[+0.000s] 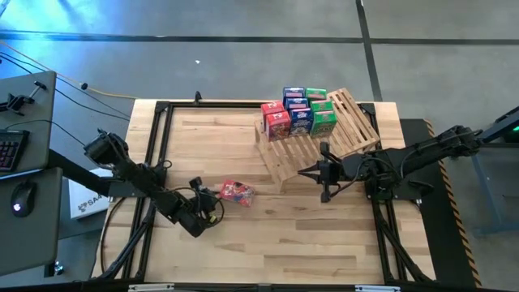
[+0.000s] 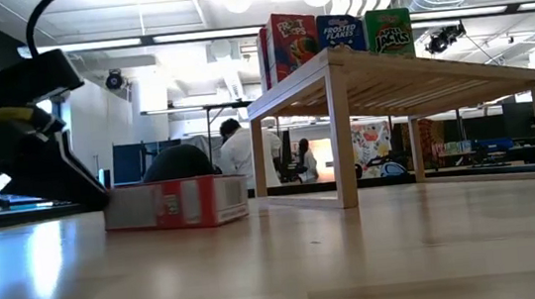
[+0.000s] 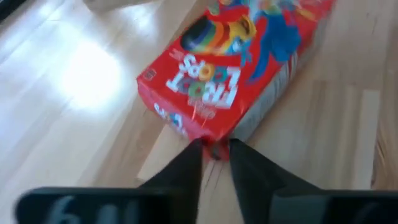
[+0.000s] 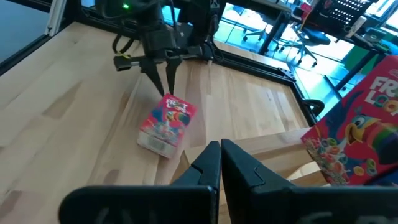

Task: Stack cereal on shelf
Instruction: Put the red cereal box on the shelf aligned with the other red cereal boxes

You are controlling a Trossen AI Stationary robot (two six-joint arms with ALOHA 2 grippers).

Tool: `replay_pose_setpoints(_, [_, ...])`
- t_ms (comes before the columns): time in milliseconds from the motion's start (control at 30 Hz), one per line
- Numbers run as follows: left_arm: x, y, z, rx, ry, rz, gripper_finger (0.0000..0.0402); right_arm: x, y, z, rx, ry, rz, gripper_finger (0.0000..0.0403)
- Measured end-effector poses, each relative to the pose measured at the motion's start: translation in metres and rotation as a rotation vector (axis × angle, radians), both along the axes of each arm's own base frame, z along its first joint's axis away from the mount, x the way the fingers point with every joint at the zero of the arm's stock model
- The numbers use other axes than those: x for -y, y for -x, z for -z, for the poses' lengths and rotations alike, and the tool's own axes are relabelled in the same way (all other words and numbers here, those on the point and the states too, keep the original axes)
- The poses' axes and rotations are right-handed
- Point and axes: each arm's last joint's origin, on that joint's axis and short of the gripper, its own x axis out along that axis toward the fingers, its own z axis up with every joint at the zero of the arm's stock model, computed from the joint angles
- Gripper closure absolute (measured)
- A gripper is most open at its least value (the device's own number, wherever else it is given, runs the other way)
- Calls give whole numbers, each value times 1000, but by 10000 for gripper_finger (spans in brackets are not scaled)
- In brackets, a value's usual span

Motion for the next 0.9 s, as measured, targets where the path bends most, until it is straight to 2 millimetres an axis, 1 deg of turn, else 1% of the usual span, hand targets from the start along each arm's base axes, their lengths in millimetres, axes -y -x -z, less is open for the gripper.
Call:
replay_pose_setpoints(167, [-7, 2, 9, 53, -15, 45, 391, -1, 0, 0, -4, -16, -15, 402])
replay_pose_setpoints(300, [-11, 0, 10, 71, -30, 41, 397, 0, 1, 2, -16, -50, -4, 402])
replay_pose_setpoints(400, [-9, -2, 10, 90, 54, 29, 394, 0, 1, 3, -27, -83, 10, 399])
replay_pose_setpoints(500, [-5, -2, 11, 60, 140, 72, 373, -1, -2, 10, -72, -107, 26, 379])
replay_pose_setpoints(600, [-3, -1, 11, 53, 178, 83, 335, -7, -10, 22, -131, -143, 25, 343])
replay_pose_setpoints(767, [-7, -3, 11, 75, 202, 33, 260, -32, -27, 45, -182, -156, -4, 281])
replay_pose_setpoints(833, [-9, -5, 11, 83, 205, 12, 232, -43, -32, 53, -181, -161, -11, 267])
replay_pose_setpoints(900, [-11, -7, 10, 88, 203, 5, 209, -55, -37, 62, -179, -158, -10, 263])
